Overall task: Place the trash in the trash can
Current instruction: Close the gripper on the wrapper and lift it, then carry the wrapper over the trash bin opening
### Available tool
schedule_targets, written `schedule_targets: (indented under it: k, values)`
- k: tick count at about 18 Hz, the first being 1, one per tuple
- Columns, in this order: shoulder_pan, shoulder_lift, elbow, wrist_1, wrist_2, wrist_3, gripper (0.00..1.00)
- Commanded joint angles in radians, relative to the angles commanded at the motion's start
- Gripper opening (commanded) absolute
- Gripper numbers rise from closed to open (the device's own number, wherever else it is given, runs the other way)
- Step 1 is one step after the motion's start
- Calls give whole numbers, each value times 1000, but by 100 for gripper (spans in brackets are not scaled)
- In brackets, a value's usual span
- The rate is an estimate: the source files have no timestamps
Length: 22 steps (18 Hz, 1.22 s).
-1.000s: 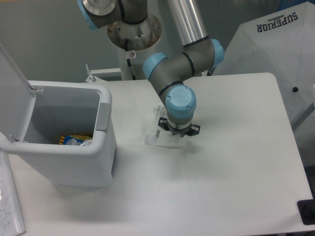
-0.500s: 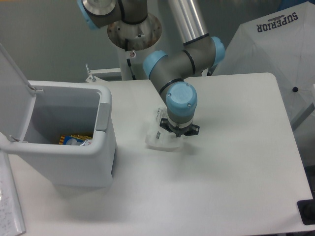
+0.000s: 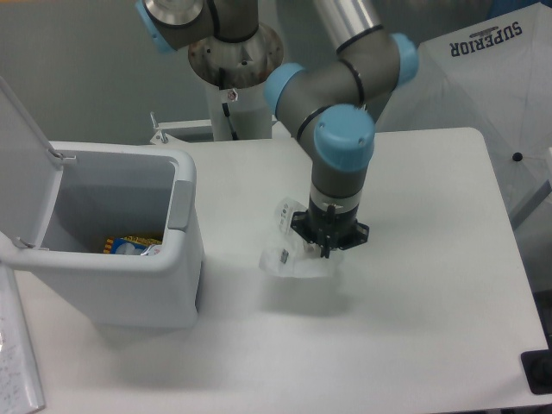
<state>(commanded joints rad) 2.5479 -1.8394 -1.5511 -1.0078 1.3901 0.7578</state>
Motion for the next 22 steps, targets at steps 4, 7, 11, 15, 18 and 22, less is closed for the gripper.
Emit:
schedule_targets:
  k: [4, 7, 11, 15, 18, 22]
  values:
    - [35, 57, 66, 2, -161, -43, 0]
    - [46, 106, 83, 15, -279, -70, 0]
    - [35, 182, 95, 17, -382, -138, 0]
    - [19, 258, 48, 17, -548, -143, 0]
    - [-44, 288, -1, 18, -566, -143, 0]
    - [-116, 293, -95, 72, -563, -138, 0]
